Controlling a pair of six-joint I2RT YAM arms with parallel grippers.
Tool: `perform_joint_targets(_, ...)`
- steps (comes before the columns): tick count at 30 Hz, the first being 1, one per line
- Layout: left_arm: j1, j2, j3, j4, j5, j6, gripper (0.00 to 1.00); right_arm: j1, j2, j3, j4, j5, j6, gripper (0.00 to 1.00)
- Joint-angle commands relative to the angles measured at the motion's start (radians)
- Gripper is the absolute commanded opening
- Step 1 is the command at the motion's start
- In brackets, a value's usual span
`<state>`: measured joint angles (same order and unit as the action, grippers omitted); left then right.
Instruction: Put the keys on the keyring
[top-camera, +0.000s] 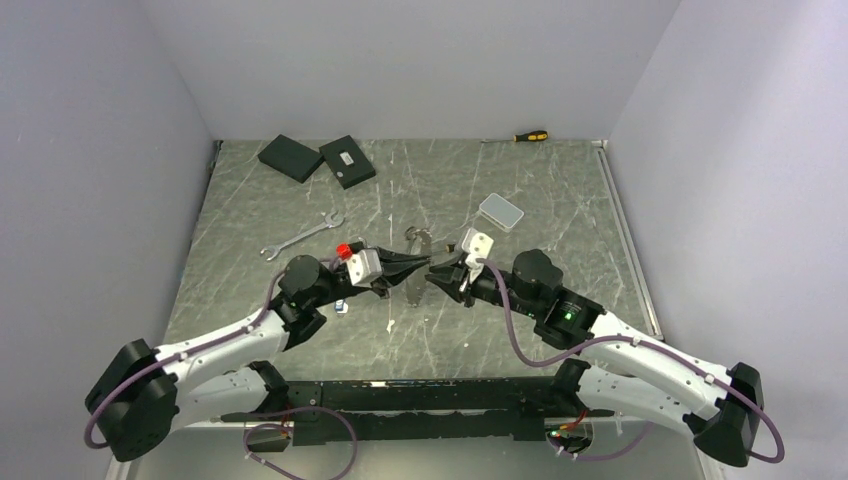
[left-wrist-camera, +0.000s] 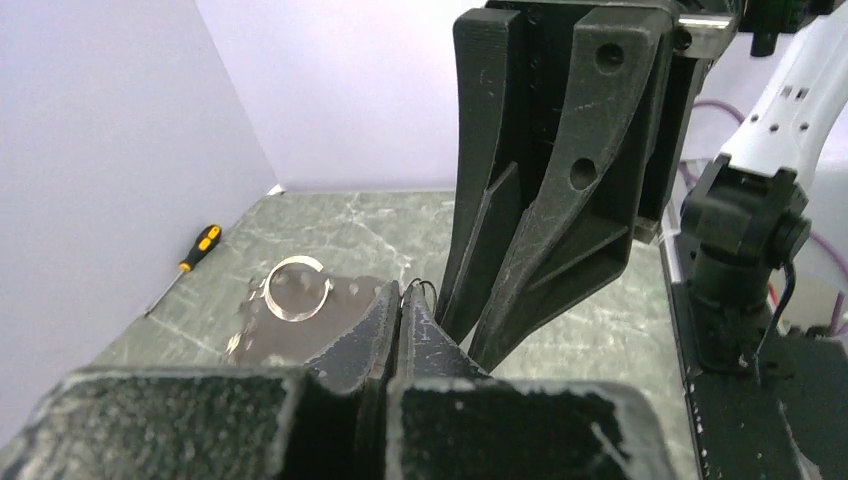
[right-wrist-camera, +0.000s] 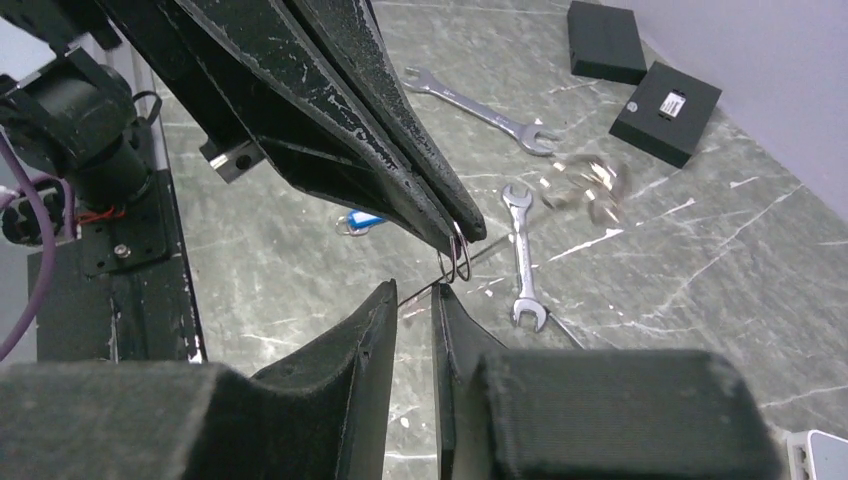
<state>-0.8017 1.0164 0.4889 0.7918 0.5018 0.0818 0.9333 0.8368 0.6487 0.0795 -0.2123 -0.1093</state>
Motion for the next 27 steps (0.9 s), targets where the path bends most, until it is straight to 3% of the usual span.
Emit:
perform_joint_targets(1,0.024,0.057,-0.015,0.412,-0.047,-0.165,0.0,0.01,-0.005,0.009,0.088,-0.099,0.067,0.22)
perform_joint_targets(6,0.166,0.15,-0.072,0.747,-0.027,-0.418,0.0,0.01,-0.026,0.007,0.094,-0.179,0.095,0.36)
perform_joint_targets(12,0.219,0.152,-0.056,0.762,0.055,-0.514,0.0,0.01,-0.117,-0.004,0.017,-0.142,0.06,0.51)
perform_joint_targets(21,0.253,0.116,-0.009,0.763,0.064,-0.693,0.0,0.01,-0.173,0.018,-0.012,-0.04,0.054,0.53)
perform_joint_targets(27,0.264,0.11,0.037,0.762,0.036,-0.846,0.0,0.008,-0.159,0.06,0.005,-0.051,0.02,0.57)
